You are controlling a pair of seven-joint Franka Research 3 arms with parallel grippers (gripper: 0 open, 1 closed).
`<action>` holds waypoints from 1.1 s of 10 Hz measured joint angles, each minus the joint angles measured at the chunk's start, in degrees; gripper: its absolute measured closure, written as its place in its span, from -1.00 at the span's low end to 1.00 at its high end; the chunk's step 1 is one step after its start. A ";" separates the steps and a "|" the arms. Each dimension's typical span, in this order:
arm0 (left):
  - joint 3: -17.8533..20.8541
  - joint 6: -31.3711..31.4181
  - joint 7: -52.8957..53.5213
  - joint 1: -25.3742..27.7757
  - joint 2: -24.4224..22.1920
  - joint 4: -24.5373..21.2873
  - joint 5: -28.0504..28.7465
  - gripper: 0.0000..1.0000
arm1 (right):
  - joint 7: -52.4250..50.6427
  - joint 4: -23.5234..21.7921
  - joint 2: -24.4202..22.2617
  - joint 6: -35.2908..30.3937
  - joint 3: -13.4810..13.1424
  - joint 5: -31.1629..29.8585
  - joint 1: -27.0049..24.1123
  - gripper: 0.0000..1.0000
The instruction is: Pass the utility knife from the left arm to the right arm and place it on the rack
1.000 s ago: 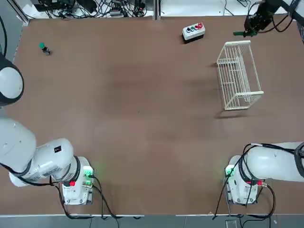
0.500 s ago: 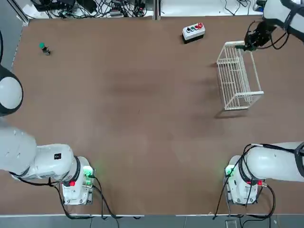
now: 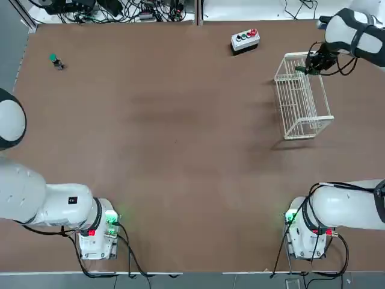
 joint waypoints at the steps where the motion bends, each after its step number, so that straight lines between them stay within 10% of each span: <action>1: 0.24 -0.89 0.01 -0.39 -0.45 -0.01 0.00 -1.00 | 0.00 -0.58 0.62 1.31 0.00 0.01 0.02 0.15; 11: 0.19 -1.06 -0.04 -3.22 -0.66 -1.51 0.00 -1.00 | -0.03 -3.39 4.19 5.05 -0.12 0.61 0.50 0.16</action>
